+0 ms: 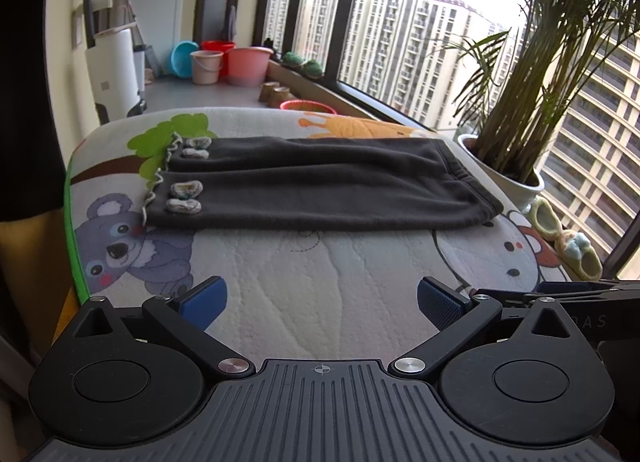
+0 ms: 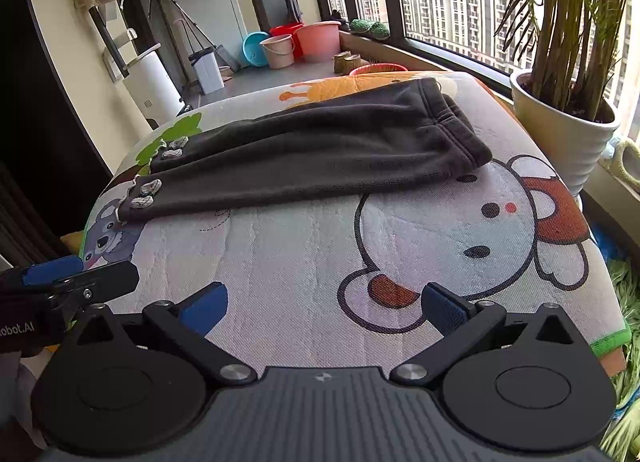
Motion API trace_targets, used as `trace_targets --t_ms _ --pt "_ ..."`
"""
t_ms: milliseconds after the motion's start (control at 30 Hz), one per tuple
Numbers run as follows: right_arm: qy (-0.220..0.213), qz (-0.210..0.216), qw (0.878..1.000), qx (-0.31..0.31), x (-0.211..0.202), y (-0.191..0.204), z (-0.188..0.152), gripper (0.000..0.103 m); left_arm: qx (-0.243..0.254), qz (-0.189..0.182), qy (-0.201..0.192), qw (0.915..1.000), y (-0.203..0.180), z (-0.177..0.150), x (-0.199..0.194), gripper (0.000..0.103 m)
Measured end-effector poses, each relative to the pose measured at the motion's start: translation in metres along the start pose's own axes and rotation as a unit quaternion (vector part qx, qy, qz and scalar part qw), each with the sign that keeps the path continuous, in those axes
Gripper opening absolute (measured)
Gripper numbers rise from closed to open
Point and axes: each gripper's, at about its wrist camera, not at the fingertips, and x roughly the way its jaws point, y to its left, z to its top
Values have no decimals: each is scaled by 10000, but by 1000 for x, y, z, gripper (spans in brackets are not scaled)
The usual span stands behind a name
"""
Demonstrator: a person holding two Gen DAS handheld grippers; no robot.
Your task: Fold clothes
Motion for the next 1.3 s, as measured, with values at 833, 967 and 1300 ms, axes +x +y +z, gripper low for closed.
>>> trace_targets --t_ms 833,967,1300 --pt "-716 533 9960 -58 91 -57 110 103 15 51 58 10000 8 65 125 103" --pt "-873 505 9949 39 127 -69 128 103 36 -23 8 10000 7 75 151 103" --pt "-656 844 9917 719 165 -87 128 103 -378 -351 299 9982 20 73 180 103"
